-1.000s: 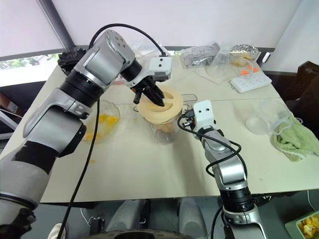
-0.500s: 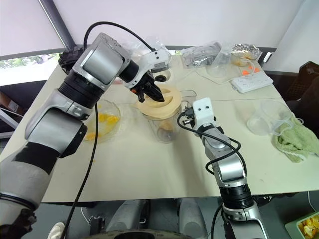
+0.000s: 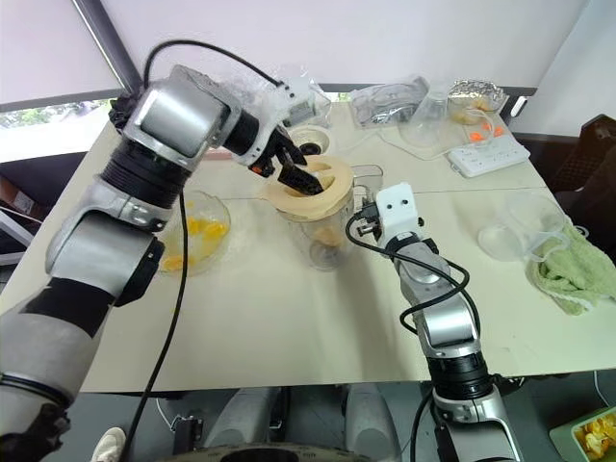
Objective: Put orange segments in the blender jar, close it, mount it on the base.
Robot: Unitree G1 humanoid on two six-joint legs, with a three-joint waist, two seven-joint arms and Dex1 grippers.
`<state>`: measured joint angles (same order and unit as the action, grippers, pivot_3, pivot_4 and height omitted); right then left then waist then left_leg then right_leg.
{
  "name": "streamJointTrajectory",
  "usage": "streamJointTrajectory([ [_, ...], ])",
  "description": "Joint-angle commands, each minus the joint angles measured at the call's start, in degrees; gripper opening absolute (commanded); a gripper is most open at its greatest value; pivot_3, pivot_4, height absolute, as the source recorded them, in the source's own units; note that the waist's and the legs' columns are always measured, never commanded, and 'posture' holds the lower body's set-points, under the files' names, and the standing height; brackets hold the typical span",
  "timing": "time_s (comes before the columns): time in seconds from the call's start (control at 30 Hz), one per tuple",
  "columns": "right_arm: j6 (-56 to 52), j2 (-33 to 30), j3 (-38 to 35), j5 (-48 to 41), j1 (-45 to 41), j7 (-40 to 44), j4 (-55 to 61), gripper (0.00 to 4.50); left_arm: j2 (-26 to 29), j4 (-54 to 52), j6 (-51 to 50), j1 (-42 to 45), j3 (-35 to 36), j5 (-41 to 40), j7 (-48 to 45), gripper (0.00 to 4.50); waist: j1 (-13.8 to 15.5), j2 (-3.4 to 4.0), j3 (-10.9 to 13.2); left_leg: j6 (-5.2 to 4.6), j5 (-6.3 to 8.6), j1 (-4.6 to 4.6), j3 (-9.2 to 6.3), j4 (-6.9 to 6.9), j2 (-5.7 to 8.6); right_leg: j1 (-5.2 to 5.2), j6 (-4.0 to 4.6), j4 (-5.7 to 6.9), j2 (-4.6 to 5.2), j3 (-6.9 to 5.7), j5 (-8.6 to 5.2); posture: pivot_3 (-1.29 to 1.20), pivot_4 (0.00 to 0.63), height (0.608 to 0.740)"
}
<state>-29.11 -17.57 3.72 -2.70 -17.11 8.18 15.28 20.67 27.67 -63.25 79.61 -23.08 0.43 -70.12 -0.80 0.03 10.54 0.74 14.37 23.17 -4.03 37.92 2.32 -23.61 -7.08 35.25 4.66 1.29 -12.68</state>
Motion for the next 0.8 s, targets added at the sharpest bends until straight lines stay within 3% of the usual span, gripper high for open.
streamJointTrajectory([
  [0.03, 1.4, -0.4, -1.1, 1.2, 0.2, 0.0, 1.7, 0.88, 0.1, -1.4, -0.3, 0.9, 4.2, -3.2, 1.8, 4.41, 0.0, -0.03, 0.0, 0.00, 0.00, 0.09, 0.00, 0.00, 0.00, -0.10, -0.02, 0.03, -0.01, 0.00, 0.02, 0.00, 0.150, 0.740],
  [0.3, 1.2, 0.9, -3.2, -0.3, 1.6, -0.1, 1.7, 0.88, 1.1, -0.6, -3.3, 3.5, 17.6, -11.5, 8.6, 4.41, -0.2, -0.11, 0.1, 0.01, -0.01, 0.33, 0.12, -0.16, 0.02, -0.65, 0.08, 0.34, -0.02, 0.04, 0.16, 0.00, 0.150, 0.740],
  [0.43, -0.2, 1.2, -5.7, -1.5, 1.3, -0.4, 2.6, 0.88, 3.7, -5.5, -4.8, -0.3, 24.4, -15.1, 13.1, 4.41, -0.3, -0.09, 0.2, 0.01, -0.01, 0.32, 0.18, -0.16, -0.01, -0.70, 0.08, 0.38, -0.02, 0.11, 0.16, 0.00, 0.150, 0.740],
  [0.6, -6.0, 0.8, -11.6, -5.3, -0.9, -0.6, 6.2, 0.88, 7.6, -20.3, -7.9, -13.5, 31.9, -18.5, 19.7, 4.41, -0.4, -0.12, 0.2, 0.07, -0.04, 0.22, 0.25, -0.18, -0.02, -0.74, 0.10, 0.59, -0.01, 0.23, 0.17, 0.00, 0.150, 0.740],
  [0.8, -16.4, -2.1, -18.4, -10.0, -10.4, -0.7, 9.7, 0.88, 7.0, -42.6, -6.7, -34.9, 37.1, -22.9, 25.7, 4.41, -0.3, -0.32, 0.6, 0.31, -0.18, 0.29, 0.24, -0.23, -0.04, -0.98, 0.23, 0.84, 0.00, 0.29, 0.24, 0.00, 0.150, 0.740],
])
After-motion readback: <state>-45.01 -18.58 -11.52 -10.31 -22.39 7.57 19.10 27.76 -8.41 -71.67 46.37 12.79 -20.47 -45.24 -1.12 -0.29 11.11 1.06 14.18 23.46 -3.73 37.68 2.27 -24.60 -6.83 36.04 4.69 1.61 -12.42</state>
